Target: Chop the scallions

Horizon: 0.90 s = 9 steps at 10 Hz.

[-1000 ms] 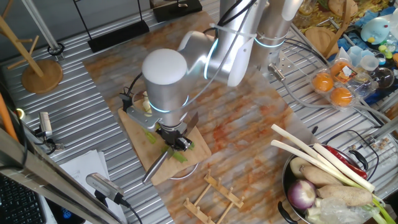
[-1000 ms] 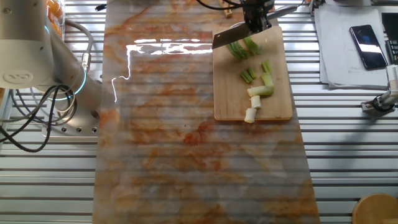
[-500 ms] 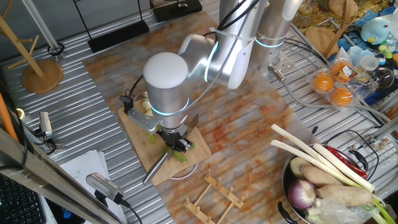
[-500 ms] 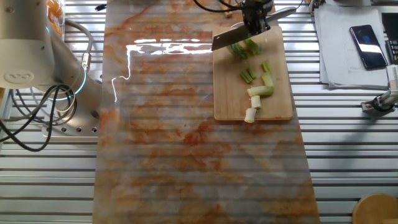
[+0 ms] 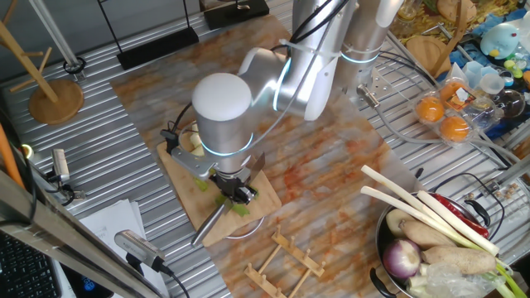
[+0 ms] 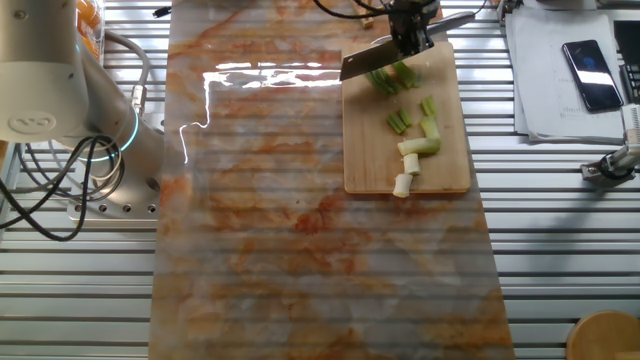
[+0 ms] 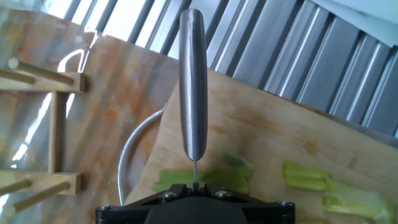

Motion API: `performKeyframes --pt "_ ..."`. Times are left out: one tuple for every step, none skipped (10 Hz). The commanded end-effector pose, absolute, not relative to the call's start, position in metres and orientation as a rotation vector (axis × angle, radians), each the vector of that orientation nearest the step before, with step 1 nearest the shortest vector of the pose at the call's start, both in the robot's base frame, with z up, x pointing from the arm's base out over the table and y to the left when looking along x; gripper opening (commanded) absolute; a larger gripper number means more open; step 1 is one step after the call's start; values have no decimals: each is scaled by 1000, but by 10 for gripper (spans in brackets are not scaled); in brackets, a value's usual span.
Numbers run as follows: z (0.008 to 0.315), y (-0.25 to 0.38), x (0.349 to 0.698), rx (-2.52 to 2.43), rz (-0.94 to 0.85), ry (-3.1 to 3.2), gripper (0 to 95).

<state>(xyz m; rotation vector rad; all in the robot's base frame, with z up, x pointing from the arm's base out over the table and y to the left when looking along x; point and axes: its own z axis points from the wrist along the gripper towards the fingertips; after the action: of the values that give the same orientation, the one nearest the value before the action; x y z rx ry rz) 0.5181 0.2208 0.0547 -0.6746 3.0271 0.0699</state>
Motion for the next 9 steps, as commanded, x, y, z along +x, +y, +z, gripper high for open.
performKeyframes --pt "55 221 519 -672 70 3025 0" --pt "55 221 519 -670 72 3022 0" --pt "55 221 519 -668 73 3021 0" --pt "56 221 519 -664 74 3021 0" --pt "57 221 519 -660 75 3022 0" --pt "60 221 519 -656 78 3022 0" --pt "61 221 520 -653 77 3020 0" --pt "61 221 520 -651 70 3022 0" --pt "60 221 520 -652 68 3022 0"
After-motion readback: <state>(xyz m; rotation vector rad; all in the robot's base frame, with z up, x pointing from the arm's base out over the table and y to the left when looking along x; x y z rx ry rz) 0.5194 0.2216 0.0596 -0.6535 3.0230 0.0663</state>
